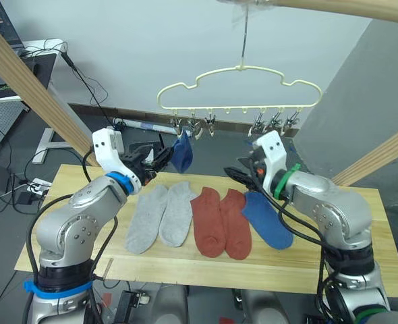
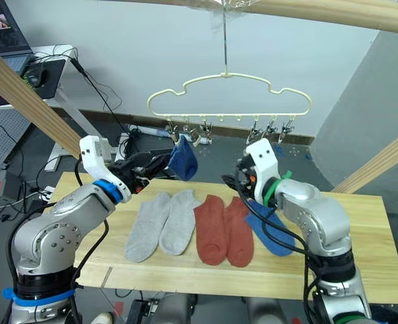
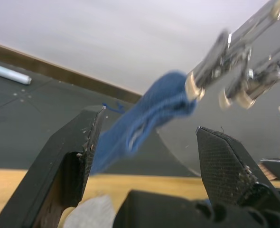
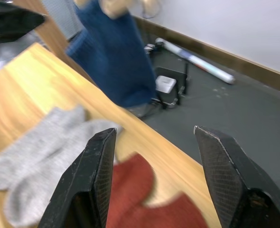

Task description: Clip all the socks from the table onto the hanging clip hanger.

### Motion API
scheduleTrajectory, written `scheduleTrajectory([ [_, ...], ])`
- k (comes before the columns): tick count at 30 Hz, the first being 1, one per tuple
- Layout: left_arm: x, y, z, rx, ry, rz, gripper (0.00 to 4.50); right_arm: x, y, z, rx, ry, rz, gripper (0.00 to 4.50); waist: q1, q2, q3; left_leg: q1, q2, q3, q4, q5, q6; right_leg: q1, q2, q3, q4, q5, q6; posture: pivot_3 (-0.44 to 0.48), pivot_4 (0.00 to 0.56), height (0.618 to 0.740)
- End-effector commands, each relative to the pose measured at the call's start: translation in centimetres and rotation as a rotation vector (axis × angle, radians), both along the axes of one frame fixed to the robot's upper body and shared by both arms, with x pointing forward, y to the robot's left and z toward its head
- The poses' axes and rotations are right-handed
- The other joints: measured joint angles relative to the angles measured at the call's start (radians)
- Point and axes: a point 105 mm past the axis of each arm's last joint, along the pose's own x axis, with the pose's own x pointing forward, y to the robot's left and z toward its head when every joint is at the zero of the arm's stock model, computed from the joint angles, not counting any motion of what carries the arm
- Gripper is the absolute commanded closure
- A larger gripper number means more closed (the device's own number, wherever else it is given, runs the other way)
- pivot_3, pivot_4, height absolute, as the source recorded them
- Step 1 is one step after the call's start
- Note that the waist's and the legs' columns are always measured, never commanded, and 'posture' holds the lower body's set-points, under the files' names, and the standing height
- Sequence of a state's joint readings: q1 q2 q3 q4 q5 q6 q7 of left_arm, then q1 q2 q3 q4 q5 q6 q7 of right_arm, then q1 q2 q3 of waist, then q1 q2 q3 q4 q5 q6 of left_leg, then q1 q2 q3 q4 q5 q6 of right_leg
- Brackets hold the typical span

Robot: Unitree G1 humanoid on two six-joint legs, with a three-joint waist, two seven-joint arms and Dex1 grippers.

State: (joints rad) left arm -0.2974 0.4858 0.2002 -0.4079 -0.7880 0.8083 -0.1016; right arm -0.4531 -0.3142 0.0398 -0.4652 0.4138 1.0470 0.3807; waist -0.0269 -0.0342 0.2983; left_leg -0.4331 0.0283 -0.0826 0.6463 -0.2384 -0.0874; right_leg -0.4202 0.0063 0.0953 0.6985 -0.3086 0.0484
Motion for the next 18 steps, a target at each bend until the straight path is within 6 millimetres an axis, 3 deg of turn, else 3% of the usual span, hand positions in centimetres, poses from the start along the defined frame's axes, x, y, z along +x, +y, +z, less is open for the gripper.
scheduleTrajectory([
  [1, -0.9, 0.1, 1.3, 0.038, -0.121, 0.023, 0.97, -0.9, -1.0, 1.5, 0.030, -0.120, -0.019, 1.79, 0.000, 0.000, -0.009, 0.000, 0.000, 0.000, 0.000, 0.000, 0.000, 0.000, 0.000, 0.000, 0.000, 0.000, 0.000, 0.081, 0.178, 0.740],
  [11, -3.2, -0.4, -2.1, 0.049, -0.106, 0.088, 0.97, -2.1, -3.2, 0.9, 0.058, -0.236, -0.081, 1.79, 0.002, 0.001, -0.055, 0.002, -0.001, 0.000, 0.000, 0.003, 0.002, 0.003, 0.001, 0.000, 0.000, 0.002, -0.002, 0.070, 0.151, 0.740],
  [18, -4.8, -1.1, -3.1, 0.047, -0.109, 0.108, 0.97, -3.1, -4.5, -0.2, 0.043, -0.239, -0.119, 1.79, 0.001, 0.000, -0.075, 0.016, -0.001, -0.001, 0.000, 0.003, 0.006, 0.017, 0.006, 0.001, -0.001, 0.004, -0.003, 0.069, 0.143, 0.740],
])
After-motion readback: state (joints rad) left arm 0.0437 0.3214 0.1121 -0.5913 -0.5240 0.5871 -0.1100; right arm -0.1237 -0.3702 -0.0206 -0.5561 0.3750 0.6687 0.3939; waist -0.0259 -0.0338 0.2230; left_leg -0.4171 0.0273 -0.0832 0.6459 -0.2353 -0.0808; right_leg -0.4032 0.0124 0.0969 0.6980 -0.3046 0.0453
